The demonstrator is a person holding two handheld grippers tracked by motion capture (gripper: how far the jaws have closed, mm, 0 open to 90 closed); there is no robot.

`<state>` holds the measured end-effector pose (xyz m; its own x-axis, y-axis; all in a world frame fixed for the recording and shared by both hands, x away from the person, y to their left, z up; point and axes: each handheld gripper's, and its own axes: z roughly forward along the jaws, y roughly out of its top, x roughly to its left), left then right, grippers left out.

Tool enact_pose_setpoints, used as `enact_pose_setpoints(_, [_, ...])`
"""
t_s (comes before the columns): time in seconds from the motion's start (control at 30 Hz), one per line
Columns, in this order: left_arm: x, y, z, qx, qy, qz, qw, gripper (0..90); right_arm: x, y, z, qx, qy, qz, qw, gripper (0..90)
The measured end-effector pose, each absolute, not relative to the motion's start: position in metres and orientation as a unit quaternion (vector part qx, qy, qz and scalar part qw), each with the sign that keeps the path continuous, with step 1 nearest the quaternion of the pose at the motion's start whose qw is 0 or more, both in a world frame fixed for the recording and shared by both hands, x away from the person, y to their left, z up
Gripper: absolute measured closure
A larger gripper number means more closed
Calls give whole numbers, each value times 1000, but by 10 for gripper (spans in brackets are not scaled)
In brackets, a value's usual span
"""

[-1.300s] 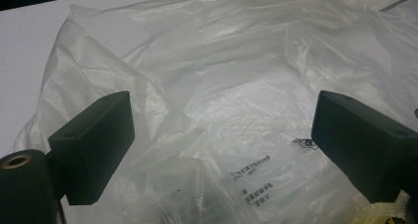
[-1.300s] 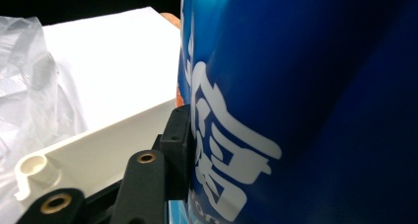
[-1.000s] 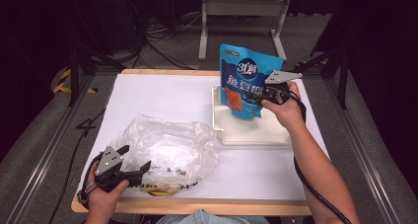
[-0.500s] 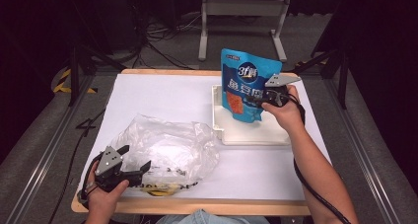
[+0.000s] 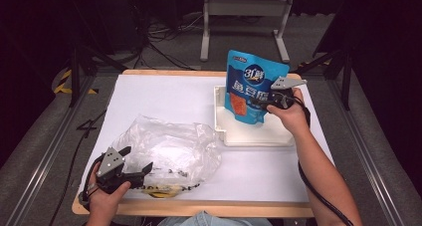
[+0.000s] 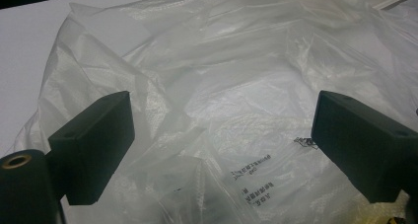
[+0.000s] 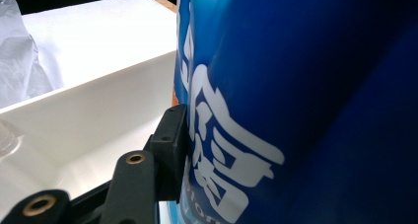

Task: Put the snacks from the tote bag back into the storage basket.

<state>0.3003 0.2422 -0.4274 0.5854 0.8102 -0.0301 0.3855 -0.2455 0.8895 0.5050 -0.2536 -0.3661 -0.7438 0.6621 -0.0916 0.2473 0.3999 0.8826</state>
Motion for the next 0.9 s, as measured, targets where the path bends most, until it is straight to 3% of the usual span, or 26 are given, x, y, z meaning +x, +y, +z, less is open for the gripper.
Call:
enact_pose_setpoints(0.43, [300,242,-427,757,395,226,470,100,504,-252,-366,284,806,468,225,473])
enact_pose_setpoints(0.53, [300,242,-427,756,395,226,470,100,503,-252,-365,287,804,470,225,423])
enact_pose_setpoints(0.57, [301,242,-428,756,395,227,469,100,501,-251,-363,291,800,471,230,338])
enact_pose_setpoints(0.63, [301,242,-428,758,395,226,468,100,500,-249,-360,293,798,473,233,290])
enact_pose_setpoints(0.9, [300,242,-427,757,394,225,470,100,494,-255,-352,301,788,478,246,191])
